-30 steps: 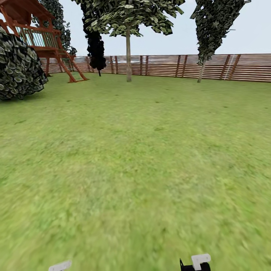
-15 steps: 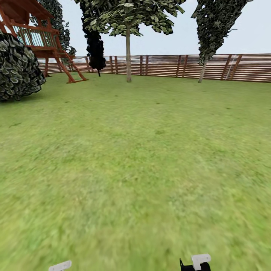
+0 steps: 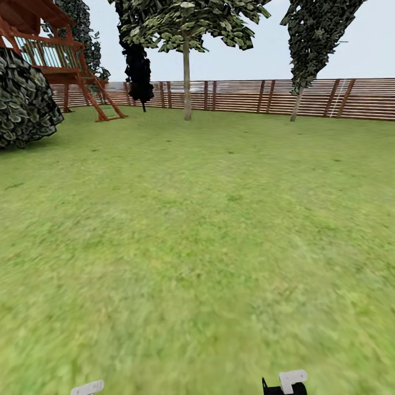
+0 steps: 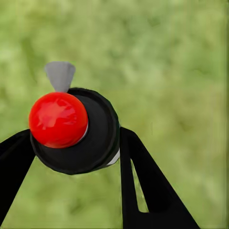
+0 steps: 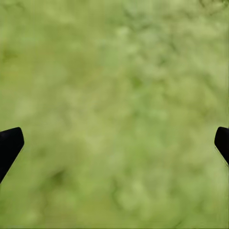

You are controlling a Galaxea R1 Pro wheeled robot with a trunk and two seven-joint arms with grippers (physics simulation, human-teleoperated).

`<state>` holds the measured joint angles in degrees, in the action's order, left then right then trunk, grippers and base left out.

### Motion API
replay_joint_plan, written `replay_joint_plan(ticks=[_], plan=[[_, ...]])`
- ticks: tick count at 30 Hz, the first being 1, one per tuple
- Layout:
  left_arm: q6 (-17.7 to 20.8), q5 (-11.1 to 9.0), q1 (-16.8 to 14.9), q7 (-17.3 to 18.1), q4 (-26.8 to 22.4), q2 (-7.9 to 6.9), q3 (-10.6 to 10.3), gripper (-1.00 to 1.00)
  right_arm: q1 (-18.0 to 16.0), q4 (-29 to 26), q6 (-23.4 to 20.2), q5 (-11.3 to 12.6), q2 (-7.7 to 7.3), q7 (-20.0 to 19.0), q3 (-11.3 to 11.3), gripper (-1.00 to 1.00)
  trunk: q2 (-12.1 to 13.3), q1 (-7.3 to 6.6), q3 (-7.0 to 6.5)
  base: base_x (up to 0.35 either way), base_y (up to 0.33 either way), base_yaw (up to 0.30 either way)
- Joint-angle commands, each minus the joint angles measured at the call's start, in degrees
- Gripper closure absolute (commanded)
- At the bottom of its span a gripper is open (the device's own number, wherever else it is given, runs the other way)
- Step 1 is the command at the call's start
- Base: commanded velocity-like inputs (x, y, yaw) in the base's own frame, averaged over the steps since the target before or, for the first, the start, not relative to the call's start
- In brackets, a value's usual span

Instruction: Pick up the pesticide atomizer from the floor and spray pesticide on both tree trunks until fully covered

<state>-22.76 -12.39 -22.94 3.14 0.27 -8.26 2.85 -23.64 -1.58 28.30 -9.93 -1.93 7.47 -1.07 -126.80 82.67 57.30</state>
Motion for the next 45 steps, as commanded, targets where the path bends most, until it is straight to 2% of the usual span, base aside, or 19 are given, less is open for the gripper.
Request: replay_joint_plan(ticks=[1,45], plan=[[0.0,0.0,0.0,0.0,0.0,0.00,0.0,1.00,0.0,0.0,0.0,0.0,0.00,0.0,0.0,-1.00,0.0,0.00,0.00,0.339,0.000,0.000],[0.0,0.0,0.0,0.0,0.0,0.00,0.0,1.00,0.0,0.0,0.0,0.0,0.00,0.0,0.0,-1.00,0.0,0.00,0.00,0.339,0.000,0.000]])
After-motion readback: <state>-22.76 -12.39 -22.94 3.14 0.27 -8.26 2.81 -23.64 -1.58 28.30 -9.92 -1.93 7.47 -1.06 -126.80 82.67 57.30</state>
